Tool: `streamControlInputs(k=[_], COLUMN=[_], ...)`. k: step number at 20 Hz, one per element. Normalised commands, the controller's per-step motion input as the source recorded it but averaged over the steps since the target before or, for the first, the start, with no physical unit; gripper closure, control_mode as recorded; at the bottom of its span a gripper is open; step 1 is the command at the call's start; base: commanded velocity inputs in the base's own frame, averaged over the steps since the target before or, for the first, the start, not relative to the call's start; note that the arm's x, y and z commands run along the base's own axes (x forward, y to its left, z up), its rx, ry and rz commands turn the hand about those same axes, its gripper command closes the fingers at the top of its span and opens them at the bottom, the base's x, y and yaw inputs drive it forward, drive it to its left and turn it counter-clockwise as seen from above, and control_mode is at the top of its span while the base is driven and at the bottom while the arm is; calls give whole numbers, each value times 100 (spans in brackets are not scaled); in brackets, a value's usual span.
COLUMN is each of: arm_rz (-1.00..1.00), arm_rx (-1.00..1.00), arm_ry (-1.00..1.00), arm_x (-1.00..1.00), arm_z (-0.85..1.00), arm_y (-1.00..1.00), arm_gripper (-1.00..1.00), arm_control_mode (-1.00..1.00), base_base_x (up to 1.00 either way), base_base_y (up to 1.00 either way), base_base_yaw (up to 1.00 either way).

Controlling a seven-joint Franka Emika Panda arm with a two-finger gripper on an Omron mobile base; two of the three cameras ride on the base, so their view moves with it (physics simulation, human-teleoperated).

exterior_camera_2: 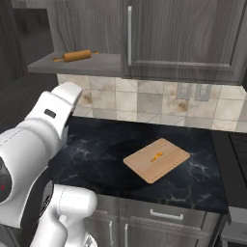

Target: Open the cabinet, retrieve the rolling pin, and place it next to the meat on the cutting board to prepare for tenderizing.

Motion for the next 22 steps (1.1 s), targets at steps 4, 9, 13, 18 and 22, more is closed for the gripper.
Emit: streamControlInputs(k=[4, 9, 13, 18, 22], arm_rz=[-15, -4, 0, 0, -3], arm_rx=[0, 0, 0, 0, 5], arm_ry=[-13, -23, -24, -21, -7], arm_x=[51, 14, -1, 2, 27], arm_z=[14, 5, 0, 7, 14], arm_y=[-17, -13, -3, -7, 0], arm_gripper=[-100, -100, -100, -100, -100], arm_control_mode=[-100, -100, -100, -100, -100], base_base_x=[0, 0, 0, 0, 0], base_base_y=[0, 0, 0, 0, 0], base_base_yaw=[0, 0, 0, 0, 0])
